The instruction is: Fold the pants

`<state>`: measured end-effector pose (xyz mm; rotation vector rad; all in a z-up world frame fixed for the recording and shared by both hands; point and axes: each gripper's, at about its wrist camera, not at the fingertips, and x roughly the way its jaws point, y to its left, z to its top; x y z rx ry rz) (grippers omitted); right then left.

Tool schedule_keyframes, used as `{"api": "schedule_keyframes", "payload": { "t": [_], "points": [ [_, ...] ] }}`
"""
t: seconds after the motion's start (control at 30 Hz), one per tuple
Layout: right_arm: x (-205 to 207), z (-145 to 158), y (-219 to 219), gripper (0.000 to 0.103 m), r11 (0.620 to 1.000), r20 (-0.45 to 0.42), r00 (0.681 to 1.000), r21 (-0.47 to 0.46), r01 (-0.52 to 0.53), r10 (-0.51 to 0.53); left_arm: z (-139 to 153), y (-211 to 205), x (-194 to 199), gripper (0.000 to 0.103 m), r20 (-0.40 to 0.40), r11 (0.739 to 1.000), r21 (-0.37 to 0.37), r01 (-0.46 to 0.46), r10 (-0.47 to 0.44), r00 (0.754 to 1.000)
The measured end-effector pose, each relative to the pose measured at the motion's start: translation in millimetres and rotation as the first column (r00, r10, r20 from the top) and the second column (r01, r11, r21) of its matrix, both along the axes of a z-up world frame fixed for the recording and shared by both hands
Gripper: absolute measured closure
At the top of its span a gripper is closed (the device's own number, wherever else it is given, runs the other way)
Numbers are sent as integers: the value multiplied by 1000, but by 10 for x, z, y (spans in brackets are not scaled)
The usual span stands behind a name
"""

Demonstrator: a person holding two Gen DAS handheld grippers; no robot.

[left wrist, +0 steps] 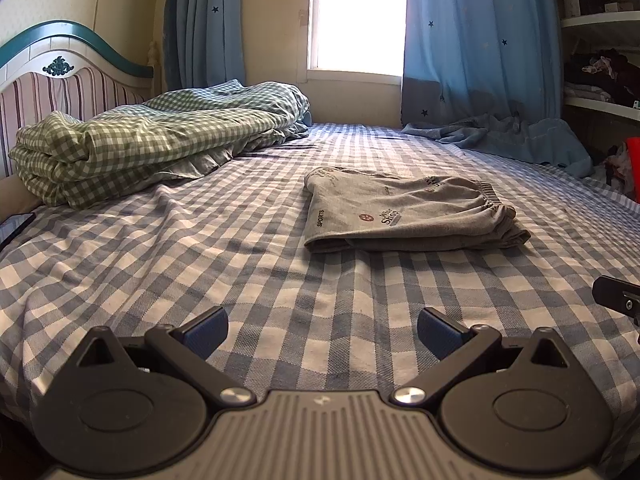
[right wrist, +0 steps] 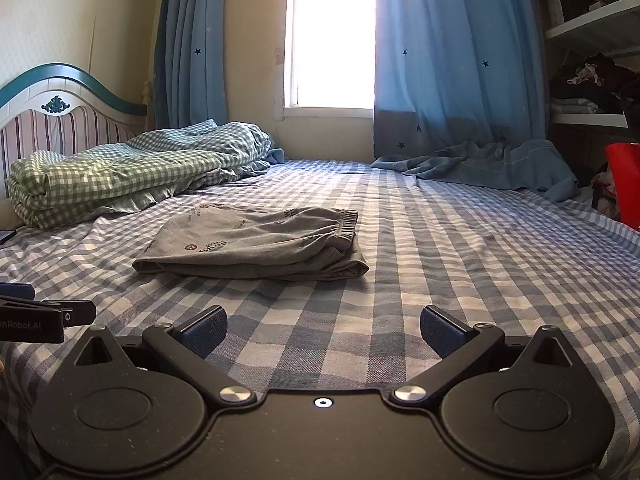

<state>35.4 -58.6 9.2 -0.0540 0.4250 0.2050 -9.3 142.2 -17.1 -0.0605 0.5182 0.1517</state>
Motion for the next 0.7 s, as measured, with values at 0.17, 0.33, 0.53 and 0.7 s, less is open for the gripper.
{"api": "schedule_keyframes", "payload": {
  "t": [0.17, 0.33, 0.53, 0.7],
  "points": [
    [0, -7, 13, 1, 1000, -4, 1000, -3, -4, 4, 5, 19, 16, 0, -19, 999, -15, -33, 33, 999],
    [6, -8, 41, 1, 1000, -6, 1000, -8, -12, 12, 11, 24, 11, 0, -13, 999, -11, -37, 37, 999],
    [22, -13, 64, 1, 1000, -13, 1000, -14, -23, 23, 11, 18, 23, 0, -15, 1000, 6, -19, 19, 1000],
    [25, -29, 102, 1, 999, -23, 999, -16, -28, 28, 3, 41, 25, 0, -15, 1000, 5, -15, 15, 1000]
  ]
}}
